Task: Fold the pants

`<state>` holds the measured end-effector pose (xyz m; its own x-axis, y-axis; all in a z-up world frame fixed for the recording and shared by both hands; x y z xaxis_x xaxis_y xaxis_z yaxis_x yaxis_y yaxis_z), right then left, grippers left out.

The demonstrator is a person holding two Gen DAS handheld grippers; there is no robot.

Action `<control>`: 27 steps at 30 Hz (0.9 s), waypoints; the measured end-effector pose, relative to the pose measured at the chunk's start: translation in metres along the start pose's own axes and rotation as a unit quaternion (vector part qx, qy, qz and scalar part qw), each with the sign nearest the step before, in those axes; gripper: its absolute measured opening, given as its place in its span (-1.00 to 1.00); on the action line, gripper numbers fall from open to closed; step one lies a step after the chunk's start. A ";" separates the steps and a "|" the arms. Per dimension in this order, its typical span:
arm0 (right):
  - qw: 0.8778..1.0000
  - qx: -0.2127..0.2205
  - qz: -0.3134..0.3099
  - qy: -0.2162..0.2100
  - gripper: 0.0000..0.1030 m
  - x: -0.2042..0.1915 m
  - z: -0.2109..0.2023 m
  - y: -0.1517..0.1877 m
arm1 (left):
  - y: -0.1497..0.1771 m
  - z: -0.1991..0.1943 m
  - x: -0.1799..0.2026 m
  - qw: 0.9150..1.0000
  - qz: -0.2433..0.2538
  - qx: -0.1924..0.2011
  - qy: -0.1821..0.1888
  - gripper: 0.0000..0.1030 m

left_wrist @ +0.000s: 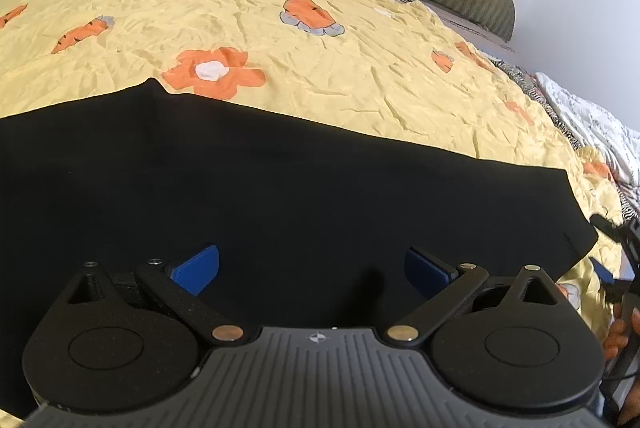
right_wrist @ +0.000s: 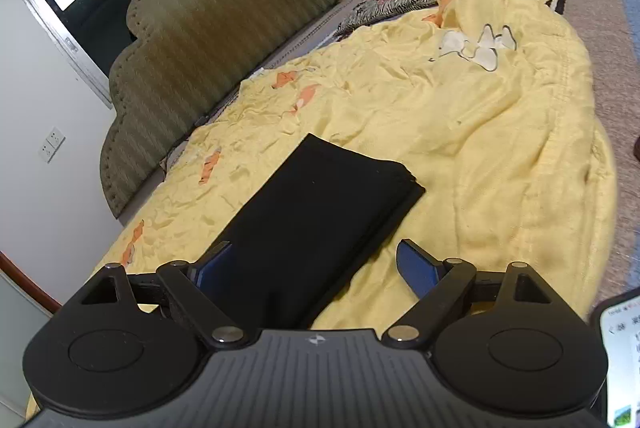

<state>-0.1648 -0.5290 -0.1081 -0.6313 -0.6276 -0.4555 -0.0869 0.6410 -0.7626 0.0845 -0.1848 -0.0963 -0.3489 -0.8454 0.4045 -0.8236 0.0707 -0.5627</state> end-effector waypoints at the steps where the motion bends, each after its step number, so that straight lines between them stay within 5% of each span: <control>1: 1.000 0.001 0.001 -0.005 0.71 -0.001 0.003 -0.001 | 0.000 0.000 0.000 1.000 0.002 0.000 -0.001 0.96; 3: 1.000 0.007 -0.005 -0.009 0.65 -0.003 0.014 -0.006 | 0.001 0.000 -0.001 1.000 0.002 0.000 -0.001 0.96; 5: 1.000 0.008 -0.011 0.011 -0.07 0.000 0.022 -0.008 | 0.000 0.000 -0.001 1.000 -0.001 -0.001 -0.001 0.96; 8: 1.000 0.006 0.026 0.015 -0.70 0.011 0.028 -0.008 | -0.001 0.000 -0.001 1.000 -0.006 -0.004 0.001 0.96; 12: 1.000 0.015 0.018 0.003 -0.86 0.008 0.027 -0.011 | -0.006 0.001 0.001 1.000 -0.015 -0.006 0.006 0.96; 18: 0.983 0.068 -0.168 -0.033 -0.88 -0.071 -0.004 -0.023 | -0.018 0.000 0.018 0.994 -0.071 -0.030 0.080 0.96; 23: 0.946 0.072 -0.302 -0.094 -0.88 -0.148 -0.025 0.001 | -0.031 0.004 0.047 0.968 -0.146 -0.065 0.193 0.96; 27: 0.924 0.059 -0.347 -0.150 -0.88 -0.189 -0.037 0.028 | -0.032 0.012 0.069 0.935 -0.201 -0.114 0.270 0.97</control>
<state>-0.0768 -0.3763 -0.0259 -0.2118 -0.9749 0.0680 -0.2951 -0.0026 -0.9555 0.0925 -0.2517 -0.0593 -0.1146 -0.4414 0.8900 -0.9890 -0.0332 -0.1438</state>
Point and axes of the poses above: each gripper's, at about its wrist camera, not at the fingertips, and z roughly the way its jaws point, x to its right, y to its underside, the point moved 9 cm from there along z, roughly the way its jaws point, and after that the axes turned 14 degrees about -z, right-handed, at the moved point
